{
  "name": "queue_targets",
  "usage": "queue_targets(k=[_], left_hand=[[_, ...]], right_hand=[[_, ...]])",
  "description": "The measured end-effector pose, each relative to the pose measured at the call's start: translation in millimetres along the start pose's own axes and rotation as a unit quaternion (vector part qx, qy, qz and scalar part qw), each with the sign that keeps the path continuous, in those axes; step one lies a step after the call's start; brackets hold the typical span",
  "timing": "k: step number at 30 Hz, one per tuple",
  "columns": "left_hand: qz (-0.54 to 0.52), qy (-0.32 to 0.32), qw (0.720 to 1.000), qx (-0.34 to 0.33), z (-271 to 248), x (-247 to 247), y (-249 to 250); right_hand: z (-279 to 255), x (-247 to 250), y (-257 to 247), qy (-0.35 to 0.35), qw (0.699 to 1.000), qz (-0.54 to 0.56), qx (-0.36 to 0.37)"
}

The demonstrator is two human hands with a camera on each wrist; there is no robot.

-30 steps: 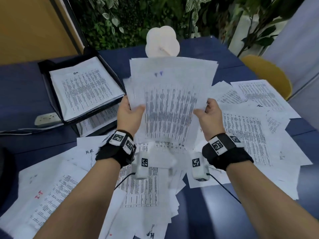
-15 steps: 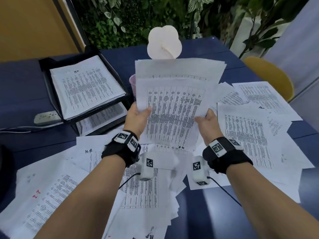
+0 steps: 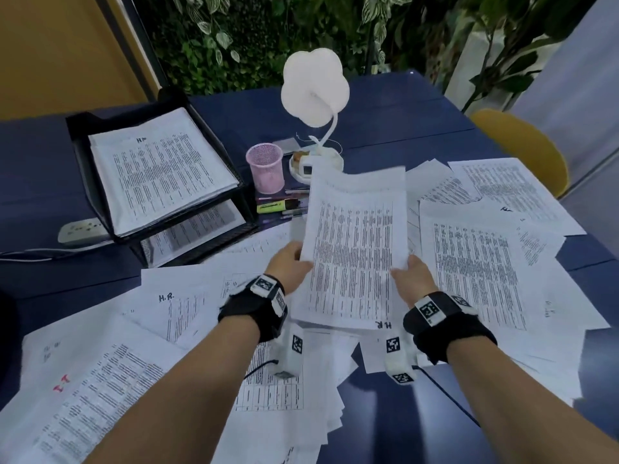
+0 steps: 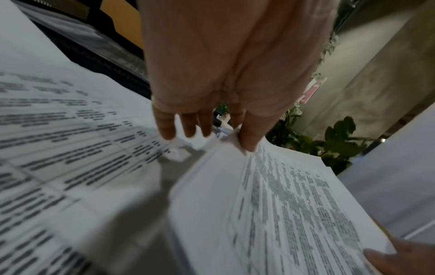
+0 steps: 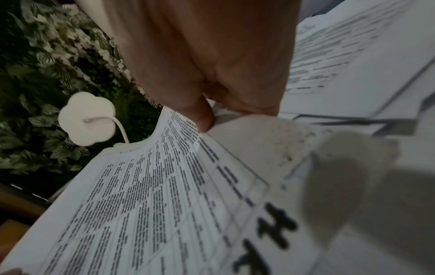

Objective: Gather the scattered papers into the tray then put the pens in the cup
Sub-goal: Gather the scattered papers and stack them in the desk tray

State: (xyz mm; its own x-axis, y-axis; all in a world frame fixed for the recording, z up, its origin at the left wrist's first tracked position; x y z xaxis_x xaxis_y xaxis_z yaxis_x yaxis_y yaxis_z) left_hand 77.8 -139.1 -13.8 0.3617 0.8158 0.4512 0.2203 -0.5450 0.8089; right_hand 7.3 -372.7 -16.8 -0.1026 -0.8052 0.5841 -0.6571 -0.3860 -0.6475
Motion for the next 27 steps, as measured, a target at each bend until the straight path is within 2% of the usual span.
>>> queue_targets(k=[2,5,8,12,17,20,27], left_hand=[[0.045,-0.013,0.999,0.019,1,-9,-12],[0.14,0.008,0.987,0.077,5,-10,-30],[0.143,0.027,0.983,0.116,9,-10,-41],[0.09,0.042,0.983,0.156,11,-12,-49],[0.186,0.038,0.972,0.135,13,-20,-44],[0.195,0.035,0.971,0.131,16,-22,-41],[0.244,0.045,0.955,0.165,16,-17,-48]], right_hand=[[3,-2,15,0.002,0.999,-0.034,-0.017],[4,-4,31,-0.011,0.997,-0.063,-0.039],[5,-6,36,-0.02,0.995,-0.079,-0.054],[6,-8,36,-0.024,0.993,-0.108,-0.037],[10,-14,33,0.001,0.985,-0.168,-0.034],[13,-19,28,0.015,0.976,-0.212,-0.037],[16,-21,23,0.01,0.975,-0.22,-0.042]])
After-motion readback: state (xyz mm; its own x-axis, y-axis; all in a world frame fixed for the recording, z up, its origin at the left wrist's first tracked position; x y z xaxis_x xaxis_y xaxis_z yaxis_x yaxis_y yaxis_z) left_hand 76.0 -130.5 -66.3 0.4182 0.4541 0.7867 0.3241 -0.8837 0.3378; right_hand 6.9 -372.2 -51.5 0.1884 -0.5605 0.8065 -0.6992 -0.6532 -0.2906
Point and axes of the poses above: each hand's wrist, its own z-axis towards the middle knuckle, its own x-axis out of the back of the hand, y = z × x, the point moved 7 cm from there along z, towards the middle knuckle, and after that the axes turned 3 degrees about -z, right-handed, at the moved point
